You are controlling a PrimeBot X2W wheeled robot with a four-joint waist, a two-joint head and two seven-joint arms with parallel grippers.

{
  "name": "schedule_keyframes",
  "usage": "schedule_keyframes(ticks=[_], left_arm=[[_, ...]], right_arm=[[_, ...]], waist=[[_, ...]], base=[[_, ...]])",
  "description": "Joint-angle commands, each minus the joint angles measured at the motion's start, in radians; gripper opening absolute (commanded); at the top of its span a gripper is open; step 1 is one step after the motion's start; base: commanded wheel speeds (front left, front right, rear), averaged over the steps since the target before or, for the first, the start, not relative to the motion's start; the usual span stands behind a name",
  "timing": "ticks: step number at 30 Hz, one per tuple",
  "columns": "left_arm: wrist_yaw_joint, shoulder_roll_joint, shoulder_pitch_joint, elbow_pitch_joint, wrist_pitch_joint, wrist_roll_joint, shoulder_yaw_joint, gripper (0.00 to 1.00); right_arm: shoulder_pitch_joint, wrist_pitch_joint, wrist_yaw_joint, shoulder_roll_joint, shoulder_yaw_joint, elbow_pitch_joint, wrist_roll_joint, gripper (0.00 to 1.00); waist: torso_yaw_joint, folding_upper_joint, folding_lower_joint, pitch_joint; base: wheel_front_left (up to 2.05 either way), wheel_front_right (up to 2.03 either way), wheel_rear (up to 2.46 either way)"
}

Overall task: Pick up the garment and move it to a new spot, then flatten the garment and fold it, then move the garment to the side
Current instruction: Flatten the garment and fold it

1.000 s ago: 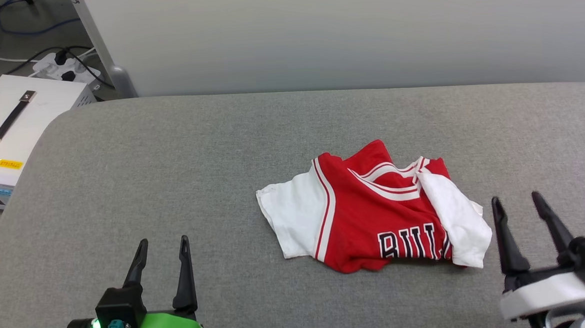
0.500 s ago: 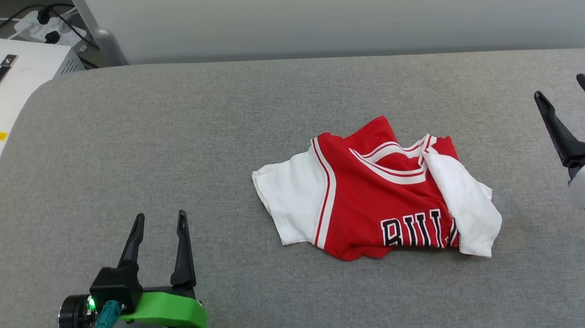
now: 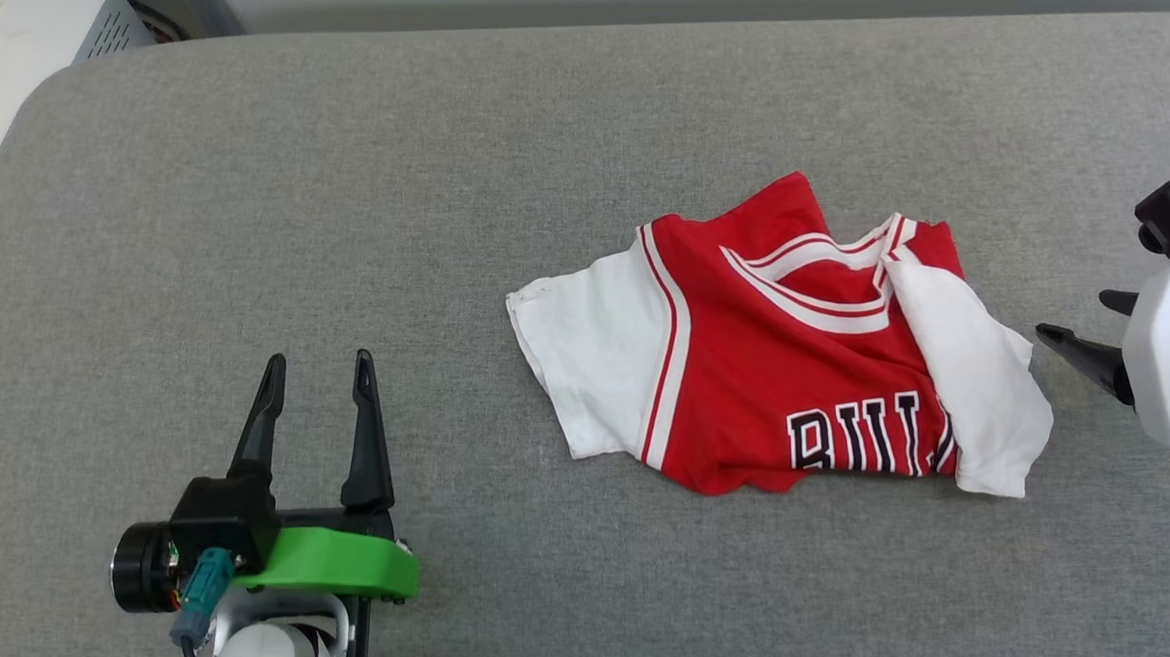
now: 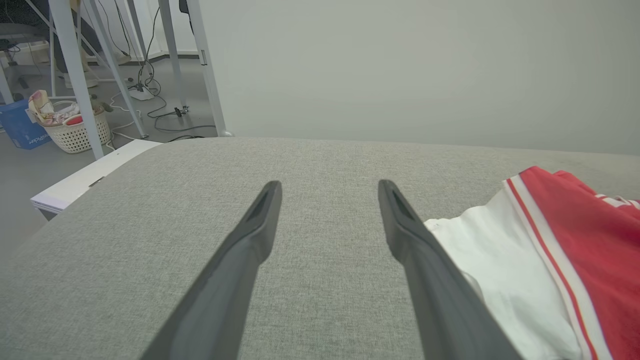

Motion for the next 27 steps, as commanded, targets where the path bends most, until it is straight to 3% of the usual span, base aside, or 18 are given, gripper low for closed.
schedule_keyframes(ticks=[1, 15, 16, 17, 21, 27], left_arm=[[0.000, -0.005, -0.023, -0.006, -0.006, 0.004, -0.002, 1.00], [0.019, -0.007, -0.066, -0.001, -0.006, -0.013, -0.026, 1.00], [0.020, -0.007, -0.063, 0.000, -0.006, -0.013, -0.026, 1.00], [0.021, -0.007, -0.061, 0.001, -0.006, -0.013, -0.025, 1.00], [0.021, -0.007, -0.053, 0.007, -0.006, -0.010, -0.023, 1.00], [0.018, -0.007, -0.036, 0.006, -0.006, -0.006, -0.022, 1.00]], right_arm=[[-0.026, 0.010, -0.001, 0.010, 0.019, 0.019, 0.014, 1.00], [-0.048, -0.047, -0.001, 0.054, 0.292, 0.191, 0.069, 1.00], [-0.053, -0.069, -0.001, 0.052, 0.305, 0.193, 0.075, 0.05], [-0.060, -0.094, -0.001, 0.049, 0.313, 0.192, 0.075, 0.00], [-0.099, -0.204, -0.001, 0.028, 0.291, 0.194, 0.104, 0.00], [-0.136, -0.314, -0.001, -0.059, 0.204, 0.224, 0.136, 0.00]], waist=[[0.018, -0.0001, 0.0000, 0.045], [0.042, -0.0001, 0.0000, 0.099], [0.039, -0.0001, 0.0000, 0.095], [0.036, -0.0001, 0.0000, 0.091], [0.024, -0.0001, 0.0000, 0.066], [0.015, -0.0001, 0.0000, 0.037]], base=[[0.00, 0.00, 0.00], [0.00, 0.00, 0.00], [0.00, 0.00, 0.00], [0.00, 0.00, 0.00], [0.00, 0.00, 0.00], [0.00, 0.00, 0.00]])
